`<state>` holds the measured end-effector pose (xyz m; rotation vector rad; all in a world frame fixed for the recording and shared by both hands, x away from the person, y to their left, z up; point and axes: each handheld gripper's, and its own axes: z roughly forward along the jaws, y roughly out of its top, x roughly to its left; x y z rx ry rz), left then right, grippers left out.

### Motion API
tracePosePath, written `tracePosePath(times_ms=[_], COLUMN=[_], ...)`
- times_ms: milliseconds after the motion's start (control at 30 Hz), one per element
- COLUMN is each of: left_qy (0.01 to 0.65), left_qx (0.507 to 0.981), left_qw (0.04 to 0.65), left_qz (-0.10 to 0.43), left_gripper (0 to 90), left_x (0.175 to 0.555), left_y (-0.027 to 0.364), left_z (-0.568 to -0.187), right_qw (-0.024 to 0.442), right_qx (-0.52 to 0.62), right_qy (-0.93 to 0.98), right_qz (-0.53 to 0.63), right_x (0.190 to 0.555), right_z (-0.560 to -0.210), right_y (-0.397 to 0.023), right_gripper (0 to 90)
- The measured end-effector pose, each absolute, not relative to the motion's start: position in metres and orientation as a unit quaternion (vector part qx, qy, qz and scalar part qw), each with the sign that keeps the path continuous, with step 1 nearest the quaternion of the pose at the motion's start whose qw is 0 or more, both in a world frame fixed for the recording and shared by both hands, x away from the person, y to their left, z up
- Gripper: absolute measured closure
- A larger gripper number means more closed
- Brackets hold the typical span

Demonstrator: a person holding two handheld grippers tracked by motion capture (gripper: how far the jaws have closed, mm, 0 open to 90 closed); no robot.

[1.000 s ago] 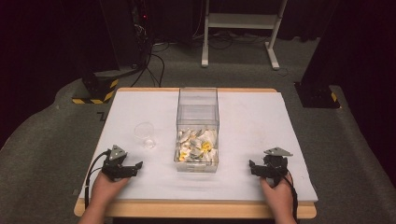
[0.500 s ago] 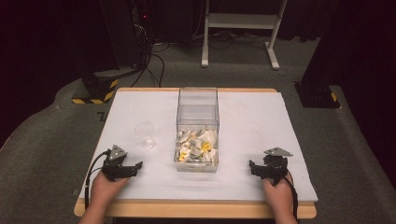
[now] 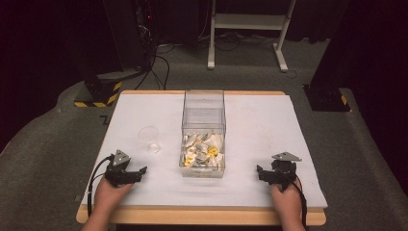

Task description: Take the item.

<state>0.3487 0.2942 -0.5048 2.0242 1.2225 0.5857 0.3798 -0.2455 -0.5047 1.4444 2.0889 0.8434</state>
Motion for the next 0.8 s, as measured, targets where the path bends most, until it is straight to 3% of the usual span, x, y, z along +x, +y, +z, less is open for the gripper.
tracePosePath(times_ms=[800], left_qy=[0.431], left_qx=[0.785], left_qw=[0.385], left_qz=[0.221], left_gripper=[20.0], left_x=[0.334], left_y=[0.273], left_z=[-0.490], right_qw=[0.230], right_qx=[0.525], right_qy=[0.760], right_qz=[0.307], right_x=[0.380], right_z=[-0.505], right_y=[-0.246], right_gripper=[11.4])
